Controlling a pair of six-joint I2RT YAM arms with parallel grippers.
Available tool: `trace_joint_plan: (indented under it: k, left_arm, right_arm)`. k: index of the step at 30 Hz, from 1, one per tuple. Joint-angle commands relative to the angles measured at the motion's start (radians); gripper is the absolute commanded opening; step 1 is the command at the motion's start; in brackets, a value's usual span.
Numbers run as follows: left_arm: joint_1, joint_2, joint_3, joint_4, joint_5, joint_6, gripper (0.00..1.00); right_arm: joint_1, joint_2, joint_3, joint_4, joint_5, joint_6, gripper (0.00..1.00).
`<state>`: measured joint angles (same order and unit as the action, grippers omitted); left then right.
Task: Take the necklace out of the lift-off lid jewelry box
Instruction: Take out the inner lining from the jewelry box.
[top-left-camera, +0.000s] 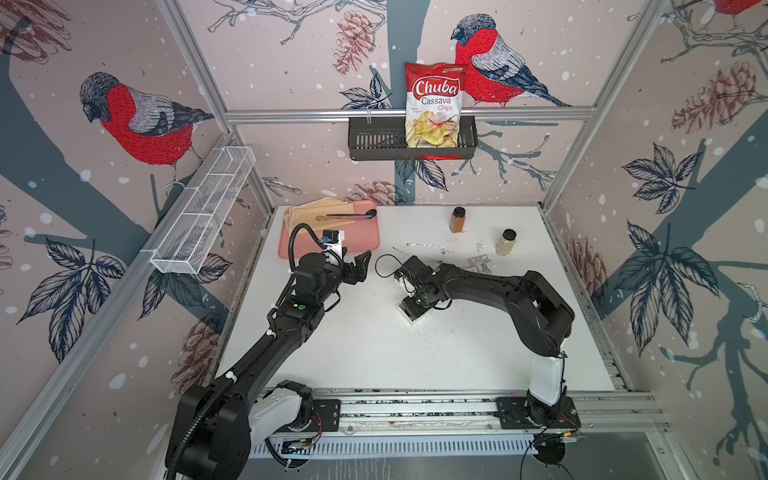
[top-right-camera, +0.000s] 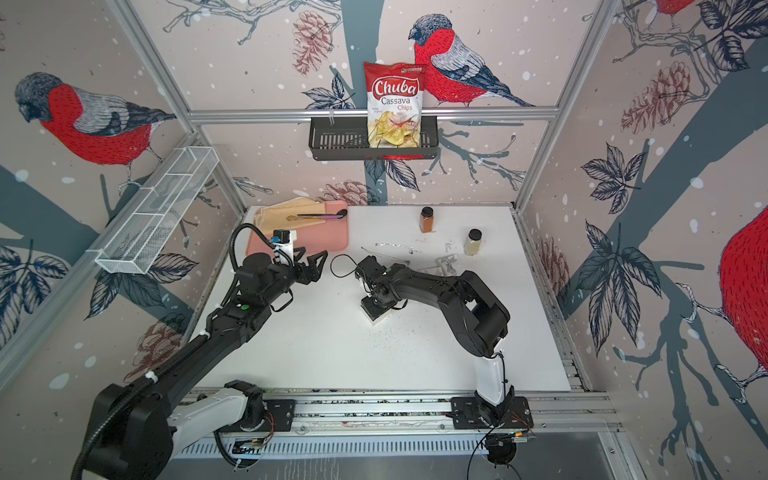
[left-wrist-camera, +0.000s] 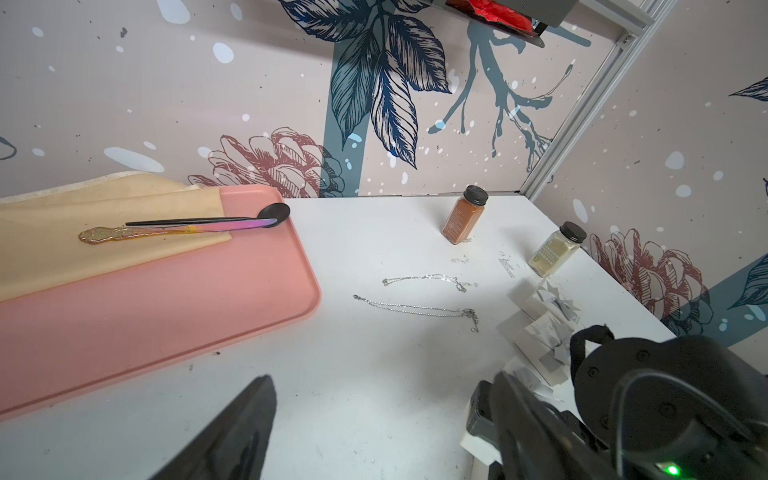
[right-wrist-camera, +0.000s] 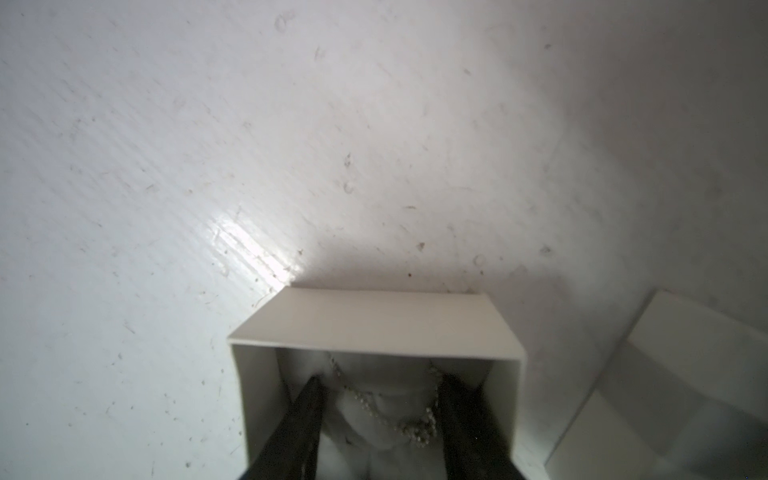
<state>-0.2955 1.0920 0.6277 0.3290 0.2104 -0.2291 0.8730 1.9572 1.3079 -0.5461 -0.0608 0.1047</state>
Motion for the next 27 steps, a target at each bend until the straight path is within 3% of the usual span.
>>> trace_joint_plan:
  k: [1,7,10,22,27]
  left_arm:
    - [0.002,-0.001,-0.004,0.041,0.036,0.004,0.84]
    - [0.001,0.016,-0.032,0.109,0.128,-0.044,0.82]
    - [0.001,0.018,-0.04,0.105,0.141,-0.044,0.8]
    - [-0.009,0.095,-0.051,0.151,0.348,-0.014,0.75]
    - [-0.037,0.141,-0.03,0.143,0.354,0.01,0.72]
  right_arm:
    - [-0.001,0.011,-0.013,0.004,0.01,0.007,0.39]
    - [-0.035,-0.029,-0.066,0.085,-0.068,0.012,0.19]
    - [-0.056,-0.059,-0.09,0.12,-0.096,0.015,0.15]
    - [-0.114,-0.183,-0.148,0.235,-0.246,0.004,0.12]
    - [-0.135,-0.227,-0.17,0.265,-0.284,0.01,0.11]
